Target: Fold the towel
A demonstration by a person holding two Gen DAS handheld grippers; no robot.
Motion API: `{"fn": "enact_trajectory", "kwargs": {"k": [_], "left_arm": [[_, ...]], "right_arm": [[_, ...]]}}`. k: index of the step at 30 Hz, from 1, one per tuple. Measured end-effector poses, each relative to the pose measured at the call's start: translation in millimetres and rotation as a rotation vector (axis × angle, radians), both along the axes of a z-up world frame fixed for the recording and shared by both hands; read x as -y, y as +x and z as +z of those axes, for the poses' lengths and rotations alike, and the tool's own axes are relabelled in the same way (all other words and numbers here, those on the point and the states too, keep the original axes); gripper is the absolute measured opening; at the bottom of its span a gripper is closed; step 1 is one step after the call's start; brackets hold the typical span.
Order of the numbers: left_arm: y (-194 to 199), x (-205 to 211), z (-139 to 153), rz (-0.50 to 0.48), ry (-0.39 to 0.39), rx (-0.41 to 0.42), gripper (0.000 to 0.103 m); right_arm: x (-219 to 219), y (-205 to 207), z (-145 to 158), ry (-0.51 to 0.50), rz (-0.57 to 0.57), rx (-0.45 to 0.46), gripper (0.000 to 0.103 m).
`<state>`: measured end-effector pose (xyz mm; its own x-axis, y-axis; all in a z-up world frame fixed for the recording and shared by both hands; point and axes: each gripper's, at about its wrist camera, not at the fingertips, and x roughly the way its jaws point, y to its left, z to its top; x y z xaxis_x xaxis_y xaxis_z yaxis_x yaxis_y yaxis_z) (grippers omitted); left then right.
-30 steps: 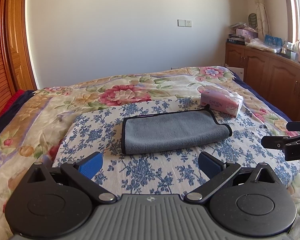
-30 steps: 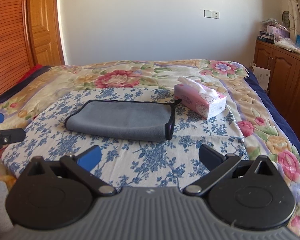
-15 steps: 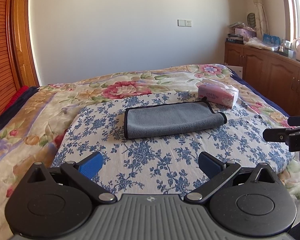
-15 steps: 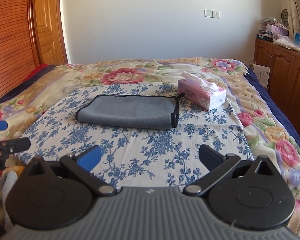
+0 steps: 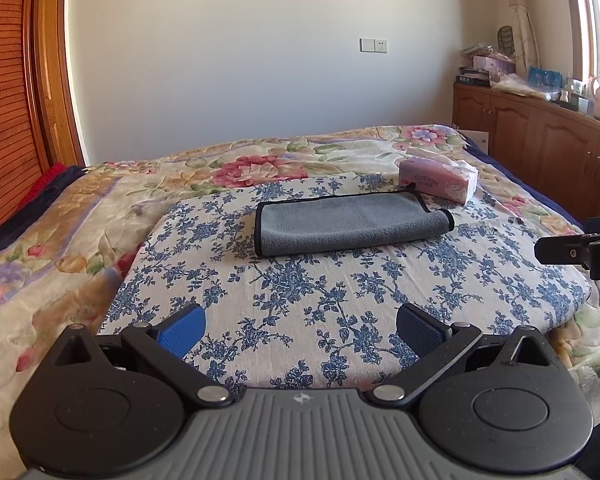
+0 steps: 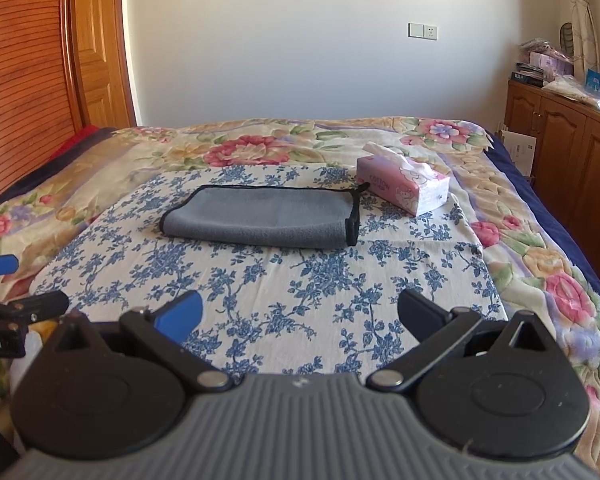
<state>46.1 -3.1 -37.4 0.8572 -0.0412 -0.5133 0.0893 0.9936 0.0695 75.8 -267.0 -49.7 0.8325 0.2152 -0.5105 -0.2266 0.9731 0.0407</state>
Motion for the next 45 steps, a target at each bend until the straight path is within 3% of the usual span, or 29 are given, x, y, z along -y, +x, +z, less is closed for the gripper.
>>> {"fn": "enact_trajectory", "kwargs": {"k": [27,45], "left_arm": [[-21.0,-9.0,12.0,0.021,-0.015,0.177,0.103],[-22.1,-17.1,16.8,0.061,-0.042,0.205,0.103]], "right_arm": [[-4.3,-22.2,9.6,-0.037,-0.043,0.184,0.103],[-0.2,-26.6,12.5,-0.007,-0.098,0.231,0.103]]}}
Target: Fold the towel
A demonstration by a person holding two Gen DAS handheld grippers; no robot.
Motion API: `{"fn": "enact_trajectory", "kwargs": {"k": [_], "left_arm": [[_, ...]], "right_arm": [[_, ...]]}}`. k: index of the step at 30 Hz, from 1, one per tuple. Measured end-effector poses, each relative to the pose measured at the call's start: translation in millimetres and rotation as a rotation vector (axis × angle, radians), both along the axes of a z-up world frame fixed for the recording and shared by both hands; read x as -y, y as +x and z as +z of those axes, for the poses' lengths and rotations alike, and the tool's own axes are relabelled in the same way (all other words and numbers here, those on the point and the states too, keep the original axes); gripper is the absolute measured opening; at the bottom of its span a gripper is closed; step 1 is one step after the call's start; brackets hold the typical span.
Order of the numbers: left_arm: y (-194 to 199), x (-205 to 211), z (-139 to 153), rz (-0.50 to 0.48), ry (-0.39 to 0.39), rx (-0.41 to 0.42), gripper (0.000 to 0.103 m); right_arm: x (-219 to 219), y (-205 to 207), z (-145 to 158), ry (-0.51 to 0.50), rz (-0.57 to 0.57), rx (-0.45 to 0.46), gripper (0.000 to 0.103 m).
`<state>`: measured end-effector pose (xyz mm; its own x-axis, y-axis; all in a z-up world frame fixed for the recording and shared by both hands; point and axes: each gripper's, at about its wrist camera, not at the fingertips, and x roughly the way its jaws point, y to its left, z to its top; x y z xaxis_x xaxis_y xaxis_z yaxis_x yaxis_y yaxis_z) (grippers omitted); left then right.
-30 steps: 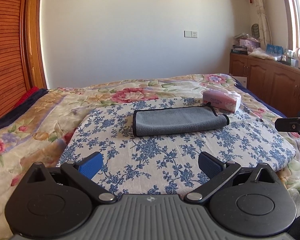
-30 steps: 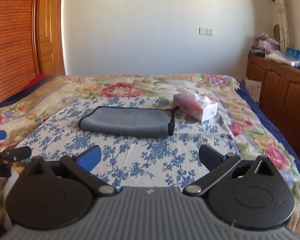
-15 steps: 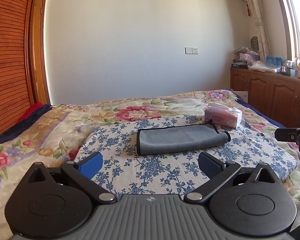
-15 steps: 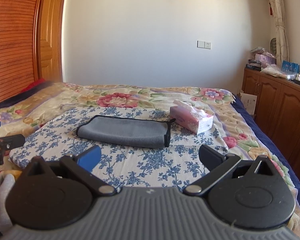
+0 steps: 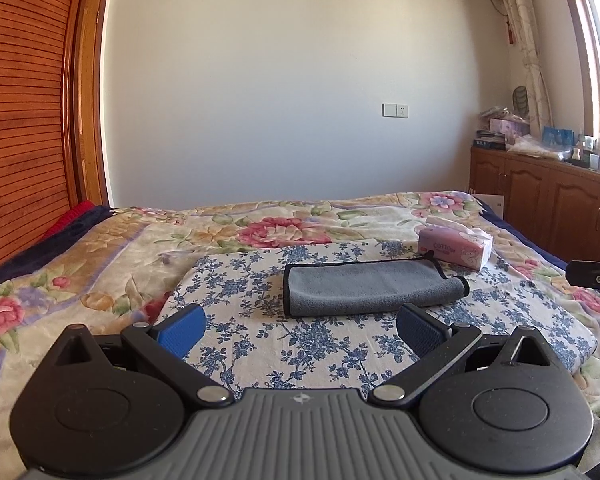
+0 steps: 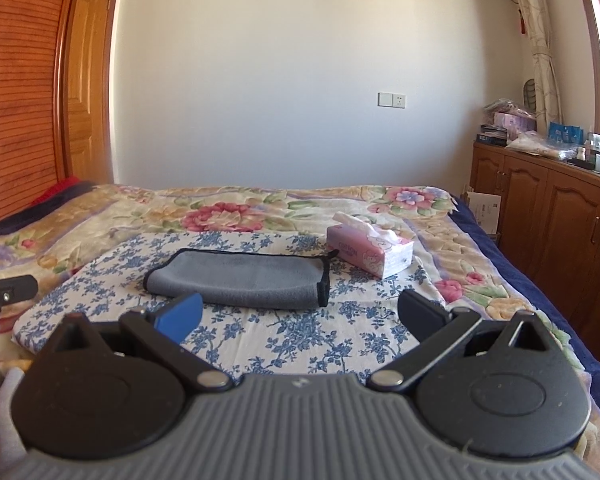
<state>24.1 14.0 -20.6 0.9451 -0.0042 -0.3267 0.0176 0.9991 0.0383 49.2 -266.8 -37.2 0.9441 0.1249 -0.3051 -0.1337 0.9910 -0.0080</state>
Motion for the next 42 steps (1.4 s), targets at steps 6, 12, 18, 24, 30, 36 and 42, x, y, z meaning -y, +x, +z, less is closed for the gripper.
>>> {"fn": "enact_trajectory", "kwargs": {"k": [6,12,18,24,30,36,42], "left_arm": [[-0.6,-0.3,-0.7,-0.001,0.01,0.011,0.103],[-0.4,-0.2,-0.8,0.0,0.013,0.011,0.103],[-0.4,1.1,-1.9,-0.003,0.02,0.011,0.103],[0.0,1.3,-2.6,-0.003,0.025,0.008,0.103],[0.1,1.5,-2.8,-0.002,0.025,0.008,0.103],[0.1,1.4,-3.5,-0.001,0.027,0.008,0.103],[0.3,0.8,-5.4,0.0,0.027,0.01,0.103]], "right_arm": [[-2.3,0.9,-1.7,-0.011,-0.001,-0.002,0.103],[-2.8,1.0,-1.8,-0.009,-0.002,-0.003,0.103],[-3.1,1.4,-2.3,-0.007,-0.004,-0.003,0.103],[-3.0,1.8,-2.3,-0.005,-0.005,-0.003,0.103],[-2.7,1.8,-2.1,-0.006,-0.005,-0.003,0.103],[-2.8,1.7,-2.3,-0.006,-0.004,-0.002,0.103],[-2.9,2.4,-0.7,-0.004,-0.006,0.001,0.103]]}}
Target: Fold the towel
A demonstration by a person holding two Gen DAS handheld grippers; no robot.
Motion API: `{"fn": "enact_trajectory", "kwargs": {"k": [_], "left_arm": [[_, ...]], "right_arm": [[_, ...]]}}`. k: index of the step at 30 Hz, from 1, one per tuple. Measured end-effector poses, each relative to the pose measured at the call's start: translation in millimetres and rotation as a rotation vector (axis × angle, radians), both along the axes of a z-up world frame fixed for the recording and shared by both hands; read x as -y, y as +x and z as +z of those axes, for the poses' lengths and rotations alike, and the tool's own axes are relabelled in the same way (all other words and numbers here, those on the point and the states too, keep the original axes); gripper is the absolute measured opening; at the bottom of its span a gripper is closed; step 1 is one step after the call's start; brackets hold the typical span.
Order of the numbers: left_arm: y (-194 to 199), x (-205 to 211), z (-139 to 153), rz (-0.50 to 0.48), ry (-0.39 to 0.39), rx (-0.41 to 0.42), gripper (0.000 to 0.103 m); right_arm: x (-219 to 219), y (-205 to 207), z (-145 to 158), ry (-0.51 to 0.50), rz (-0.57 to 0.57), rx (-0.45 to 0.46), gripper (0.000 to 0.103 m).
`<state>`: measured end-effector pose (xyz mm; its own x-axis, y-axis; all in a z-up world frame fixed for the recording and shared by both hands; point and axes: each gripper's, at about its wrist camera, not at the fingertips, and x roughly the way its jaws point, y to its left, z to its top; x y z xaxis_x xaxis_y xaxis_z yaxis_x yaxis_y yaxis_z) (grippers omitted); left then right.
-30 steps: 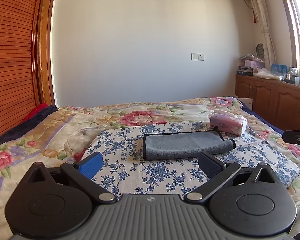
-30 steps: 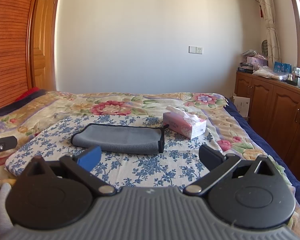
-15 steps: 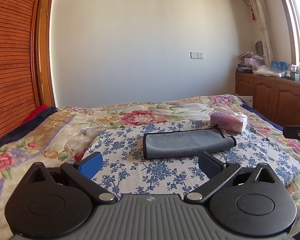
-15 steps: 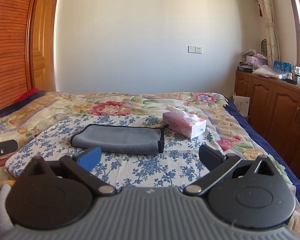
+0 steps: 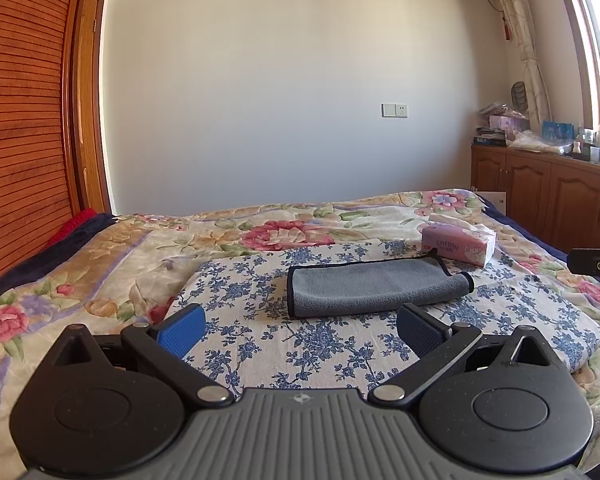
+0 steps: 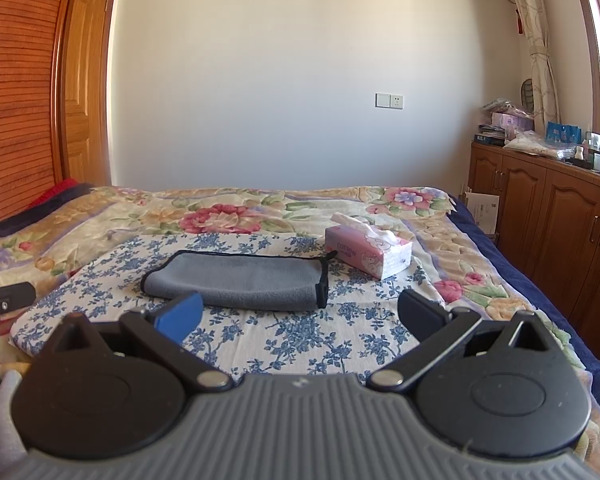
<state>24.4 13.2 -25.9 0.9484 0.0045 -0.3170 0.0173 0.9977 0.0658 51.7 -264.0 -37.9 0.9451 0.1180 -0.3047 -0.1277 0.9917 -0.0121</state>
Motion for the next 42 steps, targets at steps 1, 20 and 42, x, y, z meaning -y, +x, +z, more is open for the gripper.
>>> {"fn": "enact_trajectory", "kwargs": {"k": [1,20,42], "left_arm": [[-0.1,0.0,0.0,0.0,0.0,0.0,0.103],[-0.2,0.5,0.4,0.0,0.001,-0.001,0.103],[-0.1,-1.6,-2.6,0.0,0.005,-0.003,0.103]], "right_arm": [[0.2,-0.2,0.2,0.0,0.0,0.0,0.103],[0.6,-0.3,-0.3,0.0,0.0,0.002,0.103],[0.8,-0.2,0.8,0.002,-0.001,0.004,0.103]]}}
